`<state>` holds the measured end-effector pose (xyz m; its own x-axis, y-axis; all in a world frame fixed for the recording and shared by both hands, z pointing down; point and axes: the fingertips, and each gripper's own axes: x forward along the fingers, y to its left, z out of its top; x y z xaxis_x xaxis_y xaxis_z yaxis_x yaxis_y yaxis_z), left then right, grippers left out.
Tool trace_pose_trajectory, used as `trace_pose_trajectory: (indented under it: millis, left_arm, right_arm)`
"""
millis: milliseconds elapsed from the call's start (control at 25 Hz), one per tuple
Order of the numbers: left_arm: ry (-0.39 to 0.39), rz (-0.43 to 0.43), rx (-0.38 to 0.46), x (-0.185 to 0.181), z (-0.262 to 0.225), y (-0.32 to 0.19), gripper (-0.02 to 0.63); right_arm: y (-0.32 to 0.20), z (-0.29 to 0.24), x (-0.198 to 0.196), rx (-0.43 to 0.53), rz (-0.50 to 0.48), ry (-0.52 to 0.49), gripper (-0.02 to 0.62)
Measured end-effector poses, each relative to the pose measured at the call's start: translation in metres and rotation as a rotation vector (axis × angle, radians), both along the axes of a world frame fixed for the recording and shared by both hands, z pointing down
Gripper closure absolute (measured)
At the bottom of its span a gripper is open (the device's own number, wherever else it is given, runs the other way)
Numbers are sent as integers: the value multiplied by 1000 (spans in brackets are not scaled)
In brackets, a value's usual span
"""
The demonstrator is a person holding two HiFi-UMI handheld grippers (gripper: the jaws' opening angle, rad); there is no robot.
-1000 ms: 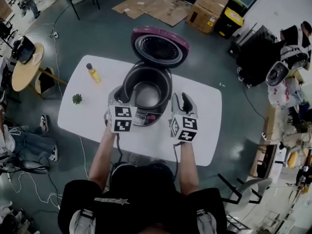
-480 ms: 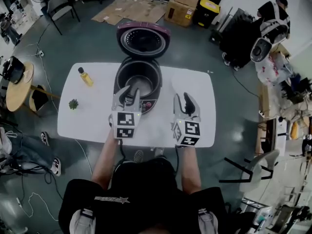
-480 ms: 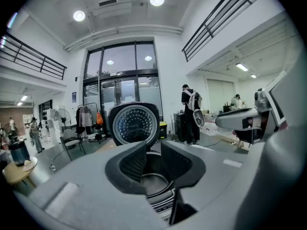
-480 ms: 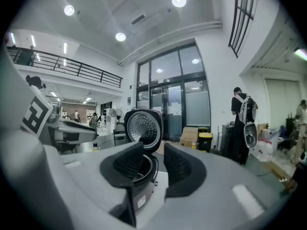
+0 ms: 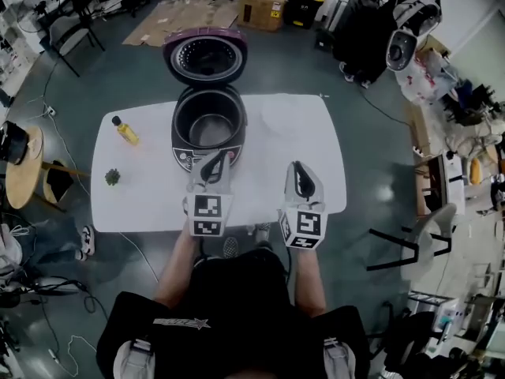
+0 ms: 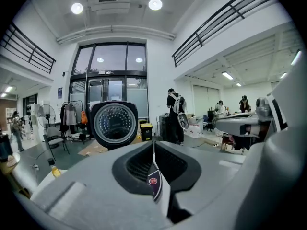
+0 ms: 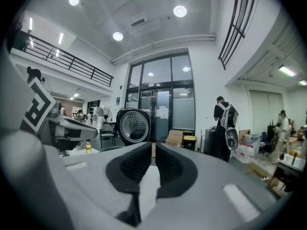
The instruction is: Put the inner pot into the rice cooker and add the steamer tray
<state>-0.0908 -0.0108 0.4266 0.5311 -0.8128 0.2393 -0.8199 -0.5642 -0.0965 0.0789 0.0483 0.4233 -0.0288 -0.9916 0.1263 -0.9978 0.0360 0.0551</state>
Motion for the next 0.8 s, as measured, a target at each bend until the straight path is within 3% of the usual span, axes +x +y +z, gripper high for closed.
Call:
trace_pose_trajectory:
  millis: [120, 800]
  left_arm:
    - [-5, 20, -1, 11, 2, 7, 595]
    - [-28, 106, 0, 71, 8, -1, 595]
  right_arm:
    - [12, 10, 6, -28, 13, 6, 589]
    - [3, 8, 56, -32, 70, -8, 589]
